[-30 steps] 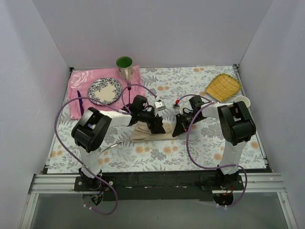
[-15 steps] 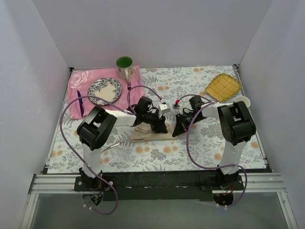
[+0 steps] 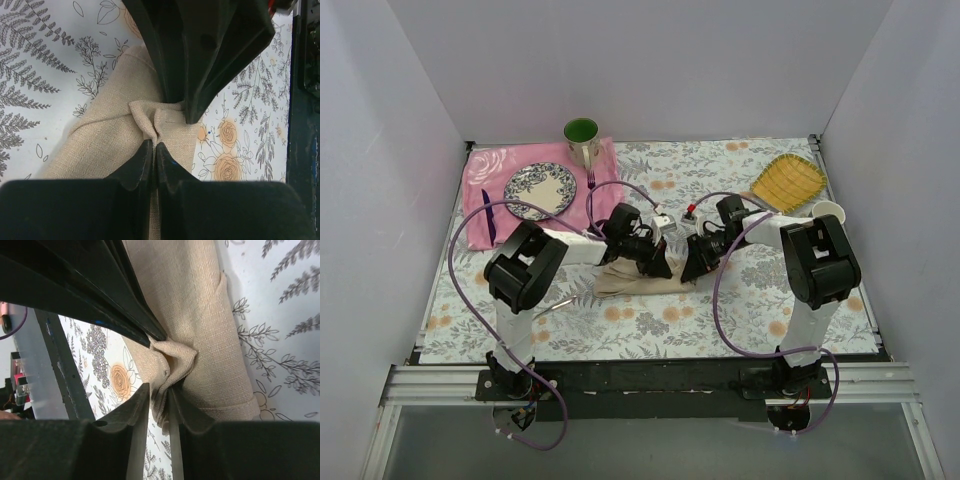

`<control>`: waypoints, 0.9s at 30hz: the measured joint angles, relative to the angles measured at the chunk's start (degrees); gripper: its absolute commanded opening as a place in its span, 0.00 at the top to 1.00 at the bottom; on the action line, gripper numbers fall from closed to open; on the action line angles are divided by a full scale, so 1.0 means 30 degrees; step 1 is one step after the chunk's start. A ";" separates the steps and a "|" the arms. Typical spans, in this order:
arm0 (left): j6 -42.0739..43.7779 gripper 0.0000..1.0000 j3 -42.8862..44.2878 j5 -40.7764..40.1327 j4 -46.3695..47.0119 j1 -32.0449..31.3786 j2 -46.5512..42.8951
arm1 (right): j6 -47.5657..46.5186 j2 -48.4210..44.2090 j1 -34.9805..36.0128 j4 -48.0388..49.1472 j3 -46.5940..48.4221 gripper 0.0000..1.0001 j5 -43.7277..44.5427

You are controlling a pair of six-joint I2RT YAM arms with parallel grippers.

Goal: Fold the napkin into a case and place the utensils inside
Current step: Pick up the 2/3-rectangle-folded napkin from the center of the board, then stuff the top corner of the smaller-rectangle-folded napkin into the folded napkin.

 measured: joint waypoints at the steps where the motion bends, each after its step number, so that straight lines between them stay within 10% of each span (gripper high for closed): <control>1: -0.0219 1.00 -0.0219 0.0000 0.0306 -0.0007 -0.0036 | 0.0080 -0.0248 0.0022 -0.0117 0.0277 0.72 0.0197; 12: -0.0568 1.00 -0.2186 -0.0262 0.2535 -0.0233 -0.0758 | 0.3257 -0.2477 0.0117 0.0882 0.1042 0.99 0.2237; 27: -0.1078 1.00 -0.2557 -0.0605 0.3198 -0.0357 -0.0867 | 0.4371 -0.3038 0.2834 0.1042 0.0882 0.88 0.8510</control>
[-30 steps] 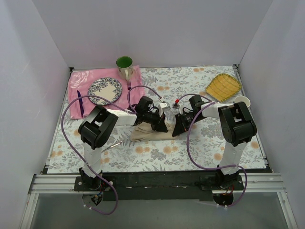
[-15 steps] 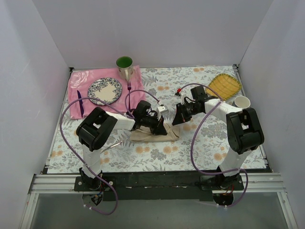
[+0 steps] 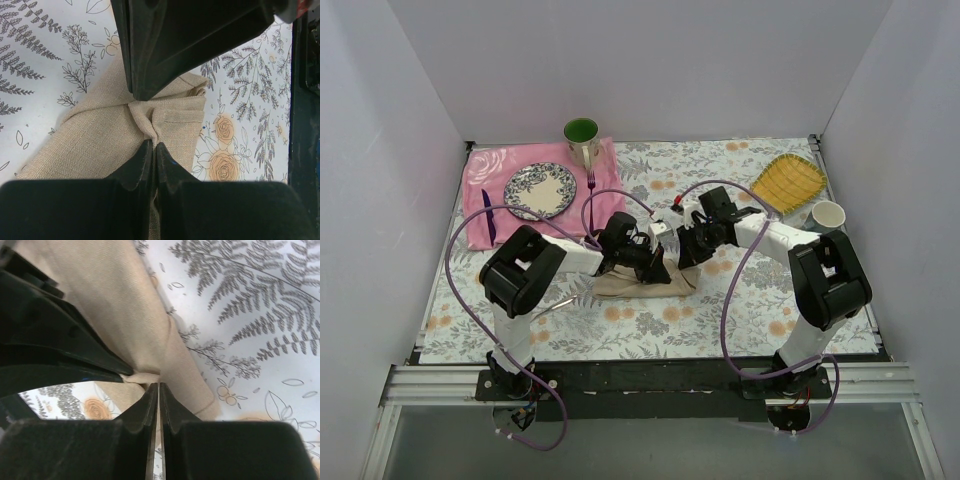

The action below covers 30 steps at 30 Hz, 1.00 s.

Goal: Fold the napkin into a case and place the utensils inside
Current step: Stuff the top corner of the smaller-rectangle-folded napkin into the folded napkin.

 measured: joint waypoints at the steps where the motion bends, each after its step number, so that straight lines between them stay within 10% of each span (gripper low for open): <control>1: -0.0007 1.00 0.0000 0.0000 0.0000 0.0000 0.0000 | 0.0015 0.0000 0.0022 -0.0007 -0.0073 0.87 0.0335; 30: -0.0168 1.00 0.0000 -0.0102 -0.0022 -0.0015 0.0000 | 0.0029 -0.0073 0.1304 0.0044 -0.0772 0.68 0.3424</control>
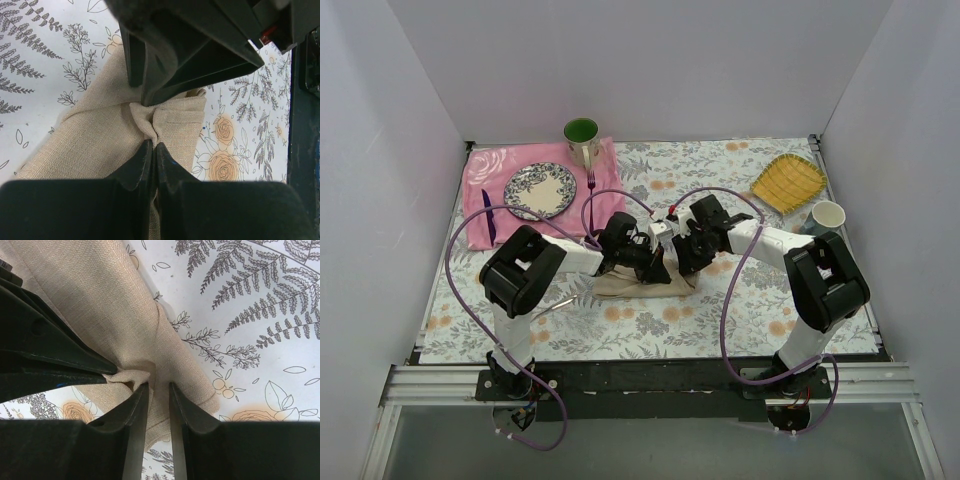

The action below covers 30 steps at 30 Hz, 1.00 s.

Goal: Fold the napkin into a case and place the utensils inside
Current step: Stuff the top corner of the smaller-rectangle-folded napkin into the folded napkin.

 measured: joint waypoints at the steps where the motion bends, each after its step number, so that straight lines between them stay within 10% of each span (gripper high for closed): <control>1: -0.0044 1.00 0.0000 0.0000 0.0000 0.0000 0.0000 | 0.0007 0.0000 0.0000 0.0007 0.0000 0.68 0.0000; 17: -0.0335 1.00 0.0095 -0.0087 -0.0146 0.0000 0.0000 | 0.0036 -0.0423 0.0357 0.0146 -0.0109 0.69 0.0423; 30: -0.0619 1.00 0.0109 -0.0138 -0.0248 0.0000 0.0000 | 0.0029 -0.0226 0.0408 0.0248 -0.0248 0.99 0.0816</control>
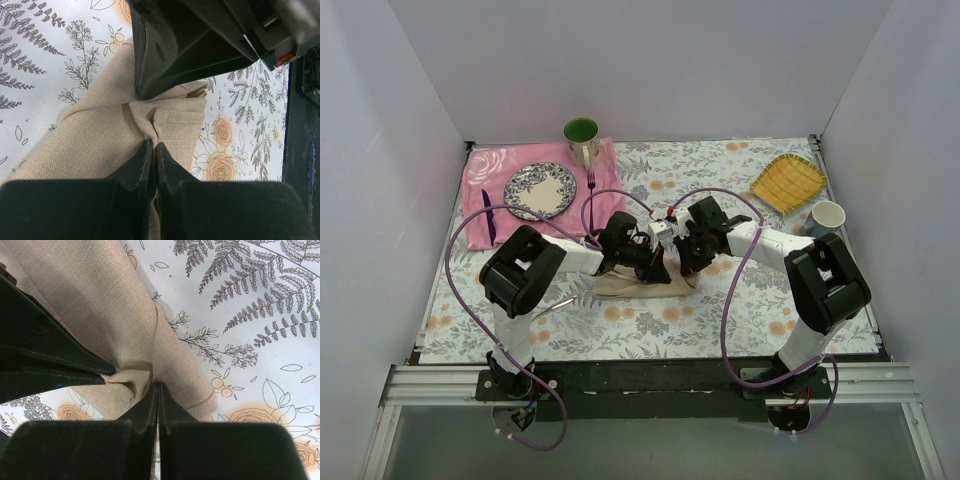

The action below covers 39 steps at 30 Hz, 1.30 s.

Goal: Fold the napkin into a case and place the utensils inside
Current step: Stuff the top corner of the smaller-rectangle-folded napkin into the folded napkin.

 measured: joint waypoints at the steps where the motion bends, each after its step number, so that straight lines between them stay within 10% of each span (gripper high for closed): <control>1: -0.0015 1.00 0.0000 0.0000 0.0000 0.0007 0.0000 | -0.0007 0.0000 0.0000 -0.0015 0.0036 0.99 -0.0051; 7: -0.0313 1.00 0.0000 0.0007 -0.0022 0.0058 0.0000 | -0.0080 -0.0029 0.0000 -0.0284 0.0444 0.97 -0.0284; 18: -0.0692 1.00 0.0000 0.0044 -0.0029 0.0131 0.0000 | -0.0372 -0.0051 0.0022 -0.0401 0.0736 0.66 -0.0423; 39: -0.1151 1.00 0.0000 0.0452 -0.0357 0.0415 0.0102 | -0.0160 0.0080 0.0896 0.1603 -0.0073 0.66 0.2608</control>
